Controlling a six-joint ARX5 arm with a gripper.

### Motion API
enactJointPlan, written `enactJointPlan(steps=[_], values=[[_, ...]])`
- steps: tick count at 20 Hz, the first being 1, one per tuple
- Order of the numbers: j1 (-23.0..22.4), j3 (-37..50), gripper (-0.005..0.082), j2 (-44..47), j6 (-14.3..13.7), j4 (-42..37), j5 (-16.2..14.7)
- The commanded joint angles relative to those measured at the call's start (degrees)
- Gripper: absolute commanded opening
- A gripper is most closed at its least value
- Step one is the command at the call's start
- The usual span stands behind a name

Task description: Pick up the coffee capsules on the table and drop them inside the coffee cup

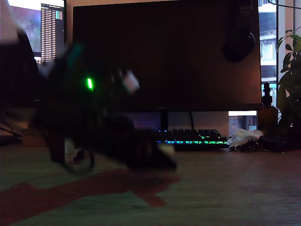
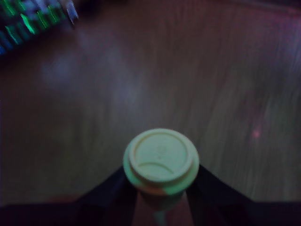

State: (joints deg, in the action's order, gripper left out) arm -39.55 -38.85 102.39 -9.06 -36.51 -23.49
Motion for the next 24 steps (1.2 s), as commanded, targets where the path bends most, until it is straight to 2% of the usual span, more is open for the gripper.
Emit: enactJointPlan(steps=[1, 10, 14, 24], values=[[1.09, -0.2, 0.0128, -2.47, 0.07, 1.31, 0.0], [12.15, -0.44, 0.0128, -11.45, 0.07, 4.85, 1.92], [16.87, -1.81, 0.0128, -11.72, 0.09, 4.87, 1.9], [25.22, -3.02, 0.0128, -11.72, 0.26, 5.4, 3.04]])
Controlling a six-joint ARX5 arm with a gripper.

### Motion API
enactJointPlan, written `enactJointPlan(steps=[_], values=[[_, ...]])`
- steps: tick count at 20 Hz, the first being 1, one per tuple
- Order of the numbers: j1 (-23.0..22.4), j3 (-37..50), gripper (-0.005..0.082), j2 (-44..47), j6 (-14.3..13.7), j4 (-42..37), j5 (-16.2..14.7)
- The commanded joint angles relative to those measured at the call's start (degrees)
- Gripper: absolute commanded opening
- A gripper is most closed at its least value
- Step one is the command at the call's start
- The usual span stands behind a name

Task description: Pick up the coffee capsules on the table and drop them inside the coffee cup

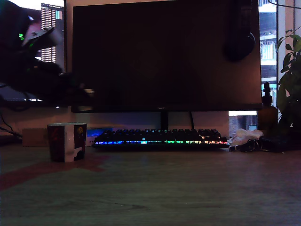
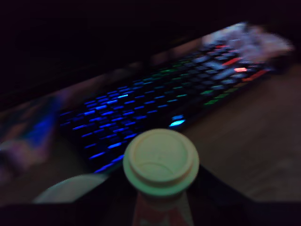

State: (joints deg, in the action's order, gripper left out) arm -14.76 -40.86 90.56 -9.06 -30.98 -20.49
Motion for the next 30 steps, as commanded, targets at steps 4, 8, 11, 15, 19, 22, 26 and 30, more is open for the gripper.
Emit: enactJointPlan(steps=[4, 8, 11, 15, 19, 22, 26, 30], values=[[3.48, -4.94, 0.0128, 0.11, 1.68, 5.95, 0.09], [4.94, -9.86, 0.0128, 0.2, 1.62, 14.32, 2.6], [5.44, -11.8, 0.0128, 0.72, 1.57, 17.9, 3.67], [5.51, -12.24, 0.0128, 3.06, 1.6, 20.2, 3.65], [5.49, -12.24, 0.0128, 3.96, 1.6, 20.79, 3.65], [5.49, -12.24, 0.0128, 3.96, 1.6, 21.81, 3.65], [5.51, -12.26, 0.0128, 3.96, 1.57, 22.43, 3.65], [5.49, -12.26, 0.0128, 3.96, 1.55, 22.45, 3.65]])
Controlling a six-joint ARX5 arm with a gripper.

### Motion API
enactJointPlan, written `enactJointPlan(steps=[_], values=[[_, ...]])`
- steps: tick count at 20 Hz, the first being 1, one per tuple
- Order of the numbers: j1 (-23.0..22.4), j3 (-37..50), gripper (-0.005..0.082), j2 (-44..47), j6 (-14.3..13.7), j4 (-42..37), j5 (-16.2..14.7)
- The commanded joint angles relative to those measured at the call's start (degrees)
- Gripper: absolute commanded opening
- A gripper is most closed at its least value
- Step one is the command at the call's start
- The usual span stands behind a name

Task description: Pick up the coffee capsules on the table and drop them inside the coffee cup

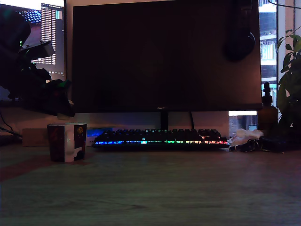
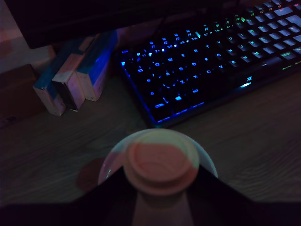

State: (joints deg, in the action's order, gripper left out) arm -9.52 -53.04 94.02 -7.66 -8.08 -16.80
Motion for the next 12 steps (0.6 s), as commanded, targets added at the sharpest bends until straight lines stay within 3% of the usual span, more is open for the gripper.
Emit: enactJointPlan(steps=[1, 3, 4, 7, 8, 12], values=[[0.24, -0.09, 0.0131, 0.5, 0.13, -0.46, -0.04], [0.24, -0.09, 0.0164, 0.5, 0.15, -0.33, -0.04], [0.24, -0.09, 0.0223, 0.5, 0.17, -0.26, -0.04], [0.26, -0.13, 0.0666, 0.5, 0.57, -0.22, 0.2], [0.26, -0.17, 0.0706, 0.5, 0.59, -0.22, 0.2], [0.26, -0.35, 0.0705, 0.48, 0.57, -0.28, 0.42]])
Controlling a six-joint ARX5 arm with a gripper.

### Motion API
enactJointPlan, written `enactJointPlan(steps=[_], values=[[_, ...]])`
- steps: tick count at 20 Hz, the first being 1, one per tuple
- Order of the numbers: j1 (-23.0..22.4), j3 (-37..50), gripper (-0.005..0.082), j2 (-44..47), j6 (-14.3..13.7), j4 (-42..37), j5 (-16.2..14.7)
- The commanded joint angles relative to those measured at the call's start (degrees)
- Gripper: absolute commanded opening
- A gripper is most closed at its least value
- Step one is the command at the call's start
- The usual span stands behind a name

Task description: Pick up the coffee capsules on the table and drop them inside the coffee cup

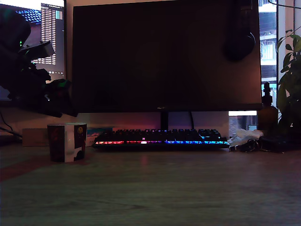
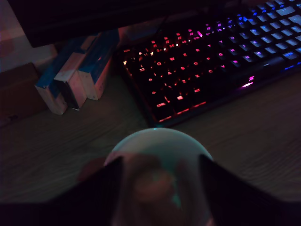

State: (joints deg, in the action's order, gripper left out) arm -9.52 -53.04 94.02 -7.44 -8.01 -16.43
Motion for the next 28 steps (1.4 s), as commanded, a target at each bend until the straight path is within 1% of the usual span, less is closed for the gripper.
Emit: enactJointPlan(steps=[1, 3, 5, 6, 7, 8, 10, 11, 12, 13, 14, 16, 19, 22, 23, 25, 26, 28], values=[[0.26, -0.35, 0.0704, 0.48, 0.33, -0.35, 0.04], [0.26, -0.35, 0.0685, 0.46, 0.33, -0.09, 0.02], [0.24, -0.37, 0.0611, -0.39, 0.33, 0.74, 0.0], [0.24, -0.35, 0.0556, -1.01, 0.11, 0.98, 0.0], [0.24, -0.37, 0.0484, -1.99, 0.17, 1.57, 0.0], [0.24, -0.35, 0.0391, -3.06, 0.17, 2.23, -0.07], [0.24, -0.35, 0.0147, -5.46, 3.23, 4.09, -0.48], [0.24, -0.37, 0.001, -6.82, 3.5, 5.11, -1.49], [0.24, -0.35, -0.0016, -8.15, 4.31, 5.66, -2.43], [0.24, -0.35, -0.002, -9.86, 4.68, 6.97, -4.09], [0.2, -0.35, -0.002, -11.23, 5.53, 8.11, -4.61], [0.2, -0.35, -0.002, -14.38, 6.03, 12.11, -4.74], [0.17, -0.33, -0.002, -18.01, 6.01, 18.91, -4.74], [0.0, 0.42, -0.002, -21.18, 6.47, 22.88, -4.79], [-0.31, 0.98, -0.002, -22.45, 7.26, 23.67, -4.79], [-1.18, 2.29, -0.002, -25.27, 7.63, 24.9, -4.68], [-1.46, 2.89, -0.002, -26.75, 9.09, 25.29, -4.68], [-1.75, 3.23, -0.002, -28.72, 10.43, 28.37, -4.0]])
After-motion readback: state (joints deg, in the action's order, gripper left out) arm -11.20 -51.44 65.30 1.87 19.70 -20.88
